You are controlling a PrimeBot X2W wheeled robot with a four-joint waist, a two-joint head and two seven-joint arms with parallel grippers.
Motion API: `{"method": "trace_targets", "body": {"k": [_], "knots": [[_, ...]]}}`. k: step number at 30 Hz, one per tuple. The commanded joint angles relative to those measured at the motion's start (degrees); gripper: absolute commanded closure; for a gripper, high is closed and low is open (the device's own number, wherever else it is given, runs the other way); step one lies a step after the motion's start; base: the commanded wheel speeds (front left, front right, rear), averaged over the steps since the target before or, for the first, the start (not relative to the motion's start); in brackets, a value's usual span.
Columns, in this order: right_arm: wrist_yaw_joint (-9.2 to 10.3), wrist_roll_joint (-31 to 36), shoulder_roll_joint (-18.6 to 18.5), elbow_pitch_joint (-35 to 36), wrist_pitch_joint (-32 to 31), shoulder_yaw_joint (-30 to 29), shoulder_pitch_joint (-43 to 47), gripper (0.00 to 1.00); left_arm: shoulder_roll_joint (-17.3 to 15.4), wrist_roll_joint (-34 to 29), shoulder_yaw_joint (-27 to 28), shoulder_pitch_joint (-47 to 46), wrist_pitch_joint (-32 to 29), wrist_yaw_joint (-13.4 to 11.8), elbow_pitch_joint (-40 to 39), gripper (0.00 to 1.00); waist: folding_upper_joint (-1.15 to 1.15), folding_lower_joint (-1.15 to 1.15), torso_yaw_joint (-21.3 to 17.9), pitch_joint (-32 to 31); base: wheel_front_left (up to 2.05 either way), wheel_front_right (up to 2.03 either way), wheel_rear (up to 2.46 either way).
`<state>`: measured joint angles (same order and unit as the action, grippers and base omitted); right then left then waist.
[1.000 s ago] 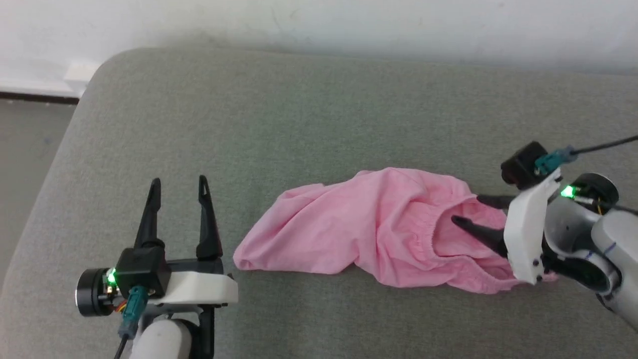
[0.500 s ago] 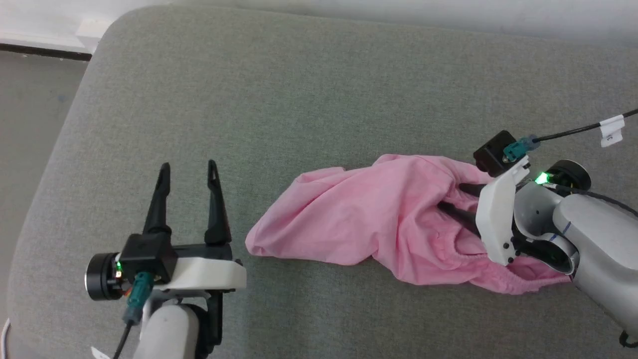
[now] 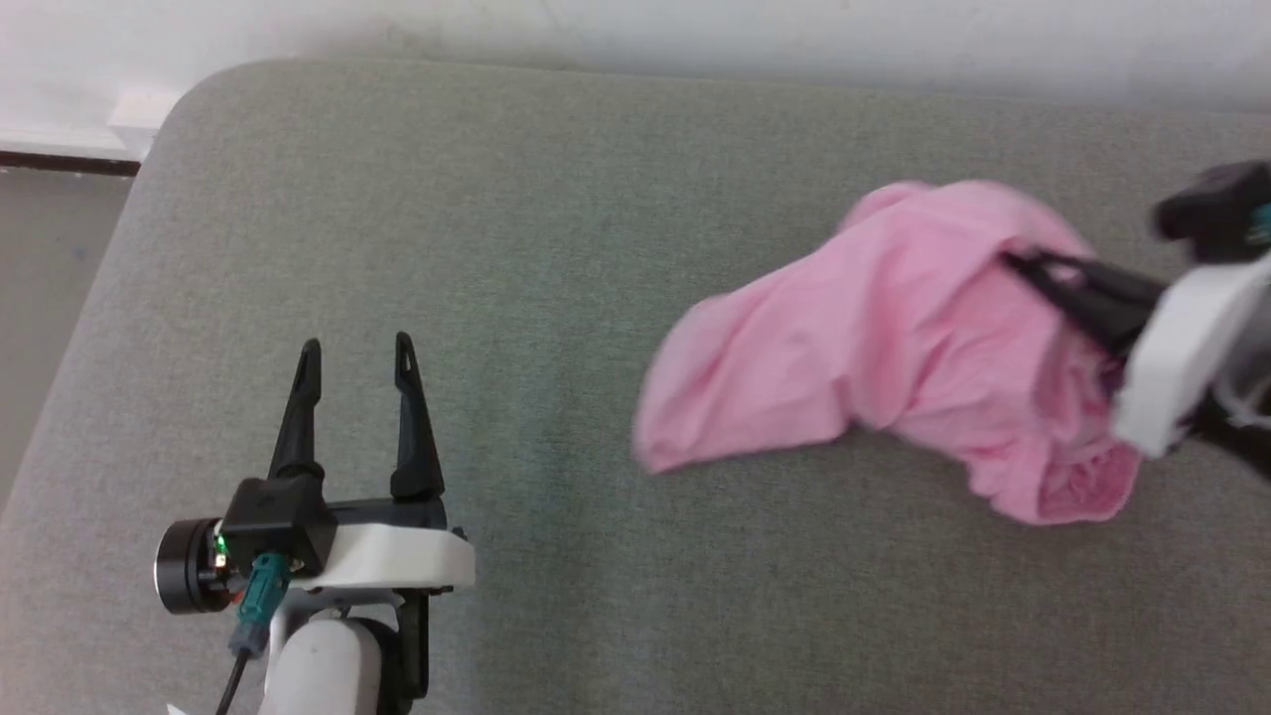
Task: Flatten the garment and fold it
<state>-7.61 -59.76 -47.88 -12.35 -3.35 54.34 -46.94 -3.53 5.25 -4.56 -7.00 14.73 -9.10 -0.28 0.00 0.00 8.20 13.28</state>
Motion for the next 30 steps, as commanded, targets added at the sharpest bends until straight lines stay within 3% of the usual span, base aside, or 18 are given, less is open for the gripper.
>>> {"method": "trace_targets", "body": {"k": [1,5,10,14,15,16,20,24,27,30], "knots": [[0.12,-1.1,-1.1,-1.3,0.53,-1.34,1.01,1.0,0.34,-0.72,0.14,0.26,0.27,0.37,-0.17,0.0,0.0,0.0,-0.37,0.09,0.0,0.0,0.0],[0.12,-1.89,-1.99,-8.65,1.11,-4.22,3.4,1.0,0.49,-0.91,-0.12,-0.21,0.27,0.7,-0.25,0.0,0.0,0.0,-0.4,0.88,0.0,0.0,0.0],[0.12,-0.06,1.32,-18.39,-1.09,-2.68,7.05,1.0,0.58,-0.84,-0.03,-0.62,0.27,0.98,0.04,0.0,0.0,0.0,-0.23,1.52,0.0,0.0,0.0],[0.12,1.22,3.25,-21.79,-1.39,-1.46,8.08,1.0,0.61,-0.88,0.05,-0.3,0.27,1.16,0.57,0.0,0.0,0.0,-0.32,1.14,0.0,0.0,0.0],[0.12,1.71,3.43,-21.91,-0.3,-1.78,7.72,0.55,0.62,-0.95,0.08,-0.12,0.27,1.17,0.65,0.0,0.0,0.0,-0.44,0.86,0.0,0.0,0.0],[0.12,2.18,3.49,-21.81,0.88,-2.27,7.23,0.0,0.62,-1.1,0.13,0.1,0.27,1.15,0.68,0.0,0.0,0.0,-0.61,0.57,0.0,0.0,0.0],[0.12,4.68,2.34,-19.13,3.84,-3.37,5.17,0.0,0.63,-1.73,0.4,0.43,0.27,1.19,0.54,0.0,0.0,0.0,-0.86,-0.27,0.0,0.0,0.0],[0.12,7.95,-0.13,-10.7,4.36,-5.02,1.7,0.0,0.63,-3.38,0.52,0.65,0.27,0.71,-0.16,0.0,0.0,0.0,-0.81,-0.92,0.0,0.0,0.0],[0.12,9.5,-0.66,-3.64,0.66,-5.7,-0.89,0.0,0.63,-4.38,0.35,0.62,0.27,0.25,-0.74,0.0,0.0,0.0,-0.55,-0.75,0.0,0.0,0.0],[0.12,10.66,0.22,1.45,-7.1,-3.15,-3.57,0.0,0.57,-5.09,0.04,0.32,0.27,-0.14,-1.15,0.0,0.0,0.0,-0.01,-0.16,0.0,0.0,0.0]]}}
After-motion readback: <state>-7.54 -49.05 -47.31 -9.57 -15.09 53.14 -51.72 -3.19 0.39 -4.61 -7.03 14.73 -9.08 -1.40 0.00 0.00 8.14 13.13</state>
